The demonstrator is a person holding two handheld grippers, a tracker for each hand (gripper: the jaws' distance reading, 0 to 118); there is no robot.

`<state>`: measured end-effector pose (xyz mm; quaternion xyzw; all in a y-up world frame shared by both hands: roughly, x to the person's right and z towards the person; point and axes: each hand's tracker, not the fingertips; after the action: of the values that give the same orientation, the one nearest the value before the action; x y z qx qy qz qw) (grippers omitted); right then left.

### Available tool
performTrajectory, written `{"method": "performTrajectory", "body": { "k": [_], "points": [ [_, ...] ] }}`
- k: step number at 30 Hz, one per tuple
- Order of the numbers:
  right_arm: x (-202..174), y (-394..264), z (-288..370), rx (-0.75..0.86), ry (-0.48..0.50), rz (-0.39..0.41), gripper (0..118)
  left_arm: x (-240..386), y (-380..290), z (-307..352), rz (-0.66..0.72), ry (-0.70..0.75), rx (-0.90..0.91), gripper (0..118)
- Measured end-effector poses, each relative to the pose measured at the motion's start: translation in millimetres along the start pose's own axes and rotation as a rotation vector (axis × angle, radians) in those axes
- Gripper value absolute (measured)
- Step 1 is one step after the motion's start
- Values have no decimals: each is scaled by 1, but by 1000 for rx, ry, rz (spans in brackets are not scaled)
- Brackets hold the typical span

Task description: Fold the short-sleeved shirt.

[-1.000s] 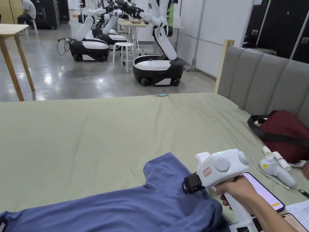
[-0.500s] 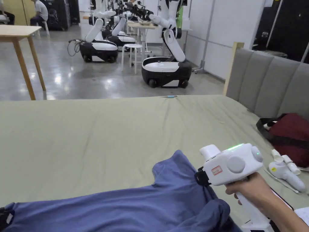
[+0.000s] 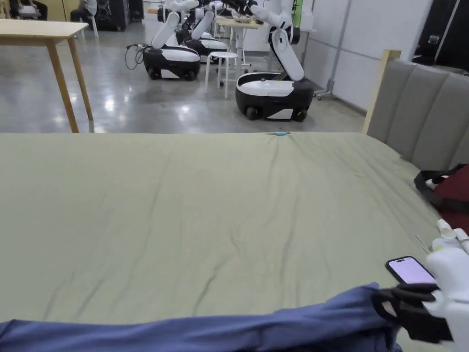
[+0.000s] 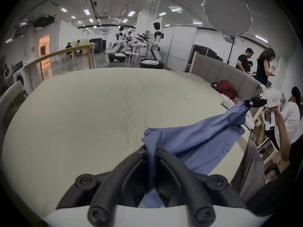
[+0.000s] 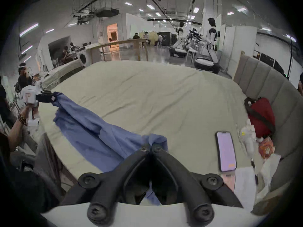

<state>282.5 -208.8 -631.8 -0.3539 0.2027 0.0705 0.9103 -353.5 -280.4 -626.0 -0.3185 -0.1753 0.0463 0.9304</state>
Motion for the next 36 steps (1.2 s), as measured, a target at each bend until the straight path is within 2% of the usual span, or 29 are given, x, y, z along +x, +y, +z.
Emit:
{"method": "performTrajectory", "body": {
  "k": [2,4,10,16,19,22,23,24,25,27,28,29,30,31,33,35,36],
  "points": [
    [-5,-22,11,-13,38,-40,0,2,-17,11,24,-4,1,5],
    [-5,-41,13,-38,34,-59,0,2,-33,17,53,-3,-11,5],
    [-3,-68,-21,-210,-46,-76,0,2,-77,6,111,17,-118,5],
    [15,-82,-57,-258,-105,-143,1,-7,-97,-6,162,56,-115,5],
    [14,-84,-69,-281,-133,-128,1,-23,-109,-15,181,60,-97,5],
    [9,-86,-74,-277,-151,-124,1,-22,-110,-22,142,89,-97,5],
    [9,-86,-73,-271,-156,-121,6,-24,-112,-22,137,93,-91,5],
    [8,-86,-72,-259,-162,-117,15,-24,-111,-21,135,97,-86,9],
    [7,-90,-69,-236,-171,-102,31,-25,-111,-20,132,98,-82,18],
    [4,-93,-61,-200,-236,-61,97,-25,-108,-15,132,107,-64,84],
    [4,-93,-55,-203,-306,-60,114,-27,-106,-11,142,107,-59,115],
    [3,-94,-45,-211,-295,-75,117,-28,-104,-9,171,84,-71,116],
    [2,-93,-30,-177,-243,-107,116,-29,-103,-5,191,89,-83,116],
    [-1,-91,-13,-114,-197,-141,116,-24,-101,9,229,76,-30,116],
    [-14,-85,21,2,-165,-212,115,-23,-91,29,226,64,60,116],
    [-32,-80,52,109,-123,-249,115,39,-56,54,233,81,139,117],
    [-40,-79,63,154,-102,-262,115,52,-49,64,245,92,173,116]
  ]
}}
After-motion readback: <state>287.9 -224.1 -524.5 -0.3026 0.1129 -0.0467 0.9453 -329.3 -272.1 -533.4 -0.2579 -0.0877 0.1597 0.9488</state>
